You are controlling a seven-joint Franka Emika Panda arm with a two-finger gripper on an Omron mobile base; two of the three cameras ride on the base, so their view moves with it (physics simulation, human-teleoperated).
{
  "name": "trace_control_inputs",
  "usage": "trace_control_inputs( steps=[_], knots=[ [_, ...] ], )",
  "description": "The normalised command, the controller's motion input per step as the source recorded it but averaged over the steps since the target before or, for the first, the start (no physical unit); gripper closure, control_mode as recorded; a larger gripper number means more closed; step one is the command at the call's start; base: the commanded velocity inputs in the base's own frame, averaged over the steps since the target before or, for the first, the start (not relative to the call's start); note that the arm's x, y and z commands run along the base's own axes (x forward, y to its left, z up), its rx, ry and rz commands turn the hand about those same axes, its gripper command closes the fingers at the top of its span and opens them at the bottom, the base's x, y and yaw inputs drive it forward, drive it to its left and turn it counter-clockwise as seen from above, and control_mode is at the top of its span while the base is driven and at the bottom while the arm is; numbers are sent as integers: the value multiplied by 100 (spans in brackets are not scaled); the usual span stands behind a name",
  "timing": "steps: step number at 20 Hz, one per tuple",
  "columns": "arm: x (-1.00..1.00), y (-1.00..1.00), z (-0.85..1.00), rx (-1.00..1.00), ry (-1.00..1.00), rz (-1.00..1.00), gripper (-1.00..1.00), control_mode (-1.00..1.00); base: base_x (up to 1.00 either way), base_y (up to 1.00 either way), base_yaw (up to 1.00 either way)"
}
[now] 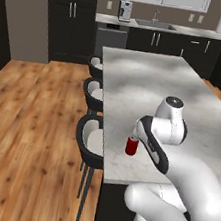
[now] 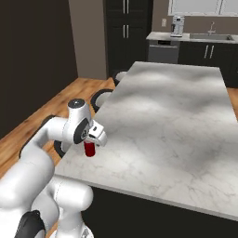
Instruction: Four empty soda cans are scattered around the kitchen. Gather all the cans and cluster them next to the stove for recycling.
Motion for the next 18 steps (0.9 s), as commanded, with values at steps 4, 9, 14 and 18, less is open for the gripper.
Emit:
trace_control_inputs(
  steps=[4, 9, 14, 18],
  knots=[
    [39, 30, 0, 0, 1, 19, -100, -100, 0, 0, 0],
    [46, 22, 0, 0, 4, 16, -100, -100, 0, 0, 0],
    [29, 24, -4, 0, 20, 8, -100, -100, 0, 0, 0],
    [27, 17, -14, 0, 24, 2, -100, -100, 0, 0, 0]
  ],
)
